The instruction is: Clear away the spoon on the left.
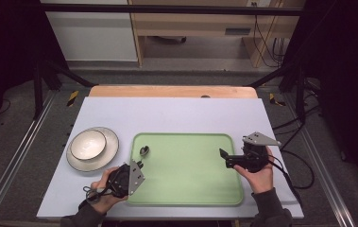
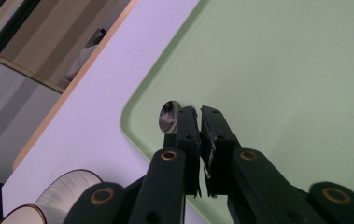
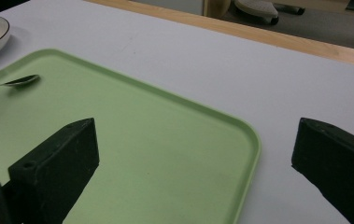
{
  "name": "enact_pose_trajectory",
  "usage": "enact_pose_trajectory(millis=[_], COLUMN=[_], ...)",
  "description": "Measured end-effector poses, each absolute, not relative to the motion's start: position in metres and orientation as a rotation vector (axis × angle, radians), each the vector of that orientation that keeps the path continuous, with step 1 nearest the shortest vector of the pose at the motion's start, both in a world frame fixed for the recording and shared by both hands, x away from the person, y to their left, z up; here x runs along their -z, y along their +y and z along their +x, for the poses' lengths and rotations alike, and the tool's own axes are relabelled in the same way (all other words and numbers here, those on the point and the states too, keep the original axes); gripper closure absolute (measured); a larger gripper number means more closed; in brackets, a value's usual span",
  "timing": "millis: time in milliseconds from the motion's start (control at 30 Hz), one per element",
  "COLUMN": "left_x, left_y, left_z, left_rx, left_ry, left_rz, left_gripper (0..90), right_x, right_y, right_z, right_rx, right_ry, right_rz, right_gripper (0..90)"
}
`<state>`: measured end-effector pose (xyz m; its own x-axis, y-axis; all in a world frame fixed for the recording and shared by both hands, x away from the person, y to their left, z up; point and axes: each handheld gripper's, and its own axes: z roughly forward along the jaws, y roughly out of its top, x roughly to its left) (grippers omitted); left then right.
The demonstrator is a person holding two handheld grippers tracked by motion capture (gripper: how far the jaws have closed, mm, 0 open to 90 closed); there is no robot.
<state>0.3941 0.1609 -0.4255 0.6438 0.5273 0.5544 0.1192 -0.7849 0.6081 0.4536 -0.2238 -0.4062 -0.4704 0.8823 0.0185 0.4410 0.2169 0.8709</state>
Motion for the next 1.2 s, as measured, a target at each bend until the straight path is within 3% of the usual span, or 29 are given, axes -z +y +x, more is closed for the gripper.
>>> enact_pose_trajectory(millis=[1200], left_x=[0.4318], left_y=[0.1564], left_z=[0.3927], left_rx=[-0.986], left_ry=[0.416], left_rz=[2.404], left_gripper=[76.2], right_x=[0.4057], right_y=[-0.2243], right_z=[0.4533], right_rx=[-1.189], right_ry=[2.011], right_rz=[1.220], right_gripper=[1.2])
